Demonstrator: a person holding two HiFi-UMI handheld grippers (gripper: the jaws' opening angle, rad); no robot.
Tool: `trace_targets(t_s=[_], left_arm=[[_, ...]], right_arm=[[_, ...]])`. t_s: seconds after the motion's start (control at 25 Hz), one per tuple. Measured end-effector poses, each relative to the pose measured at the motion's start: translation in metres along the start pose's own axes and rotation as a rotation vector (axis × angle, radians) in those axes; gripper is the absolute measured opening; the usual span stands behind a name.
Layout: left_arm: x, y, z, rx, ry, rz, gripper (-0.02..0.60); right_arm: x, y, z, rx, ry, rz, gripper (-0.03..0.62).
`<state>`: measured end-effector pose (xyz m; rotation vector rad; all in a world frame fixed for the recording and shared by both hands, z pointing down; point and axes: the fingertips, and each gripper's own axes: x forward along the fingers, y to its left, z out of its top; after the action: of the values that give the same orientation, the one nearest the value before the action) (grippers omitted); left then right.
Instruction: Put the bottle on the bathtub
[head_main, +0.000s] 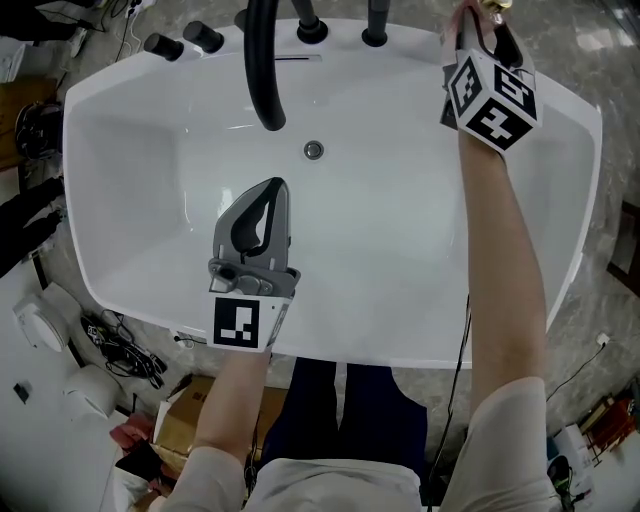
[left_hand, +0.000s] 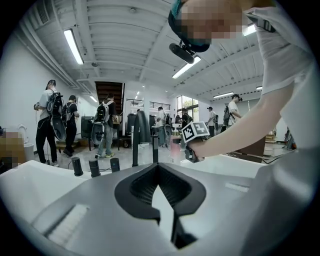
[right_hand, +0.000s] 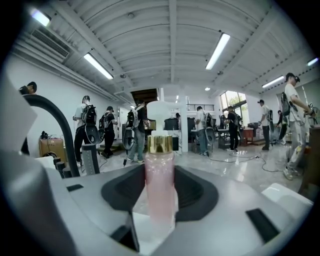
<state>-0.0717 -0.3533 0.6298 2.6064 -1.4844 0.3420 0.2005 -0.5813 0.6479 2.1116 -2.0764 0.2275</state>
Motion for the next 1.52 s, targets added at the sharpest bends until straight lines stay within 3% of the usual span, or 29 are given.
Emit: trace_targets(t_s=[0.56,0.64,0.72,1.0,1.36,1.52], left_arm=[[-0.002,-0.001,-0.004,-0.018,0.051,0.004,0.006],[-0.004,-0.001,-0.001,-0.011,0.047,0.003,0.006],[-0.004,0.000,0.000,-0.008,0.047,0.004,0.006],[-0.007,0.003,0.002,-0.012,0.037,0.016,0.006],[-0.019,-0.005,0.012,-0.013,-0.019,0.022,0.006],[-0.028,-0.008,0.008,-0.011,-0.008,0.013,0.006]], right_arm=[[0.001,0.002,-0.001,-0.008,0.026,0.005,0.189],[-0.002,0.004,0.000,0.015,0.018,0.029,0.319],[-0.009,0.002,0.003,0.028,0.005,0.029,0.331],[-0.062,0.010,-0.004,-0.025,-0.023,0.052,0.330],[-0.167,0.032,-0.033,-0.012,0.034,0.110,0.326],[-0.208,0.031,-0.052,0.016,0.085,0.099,0.256]])
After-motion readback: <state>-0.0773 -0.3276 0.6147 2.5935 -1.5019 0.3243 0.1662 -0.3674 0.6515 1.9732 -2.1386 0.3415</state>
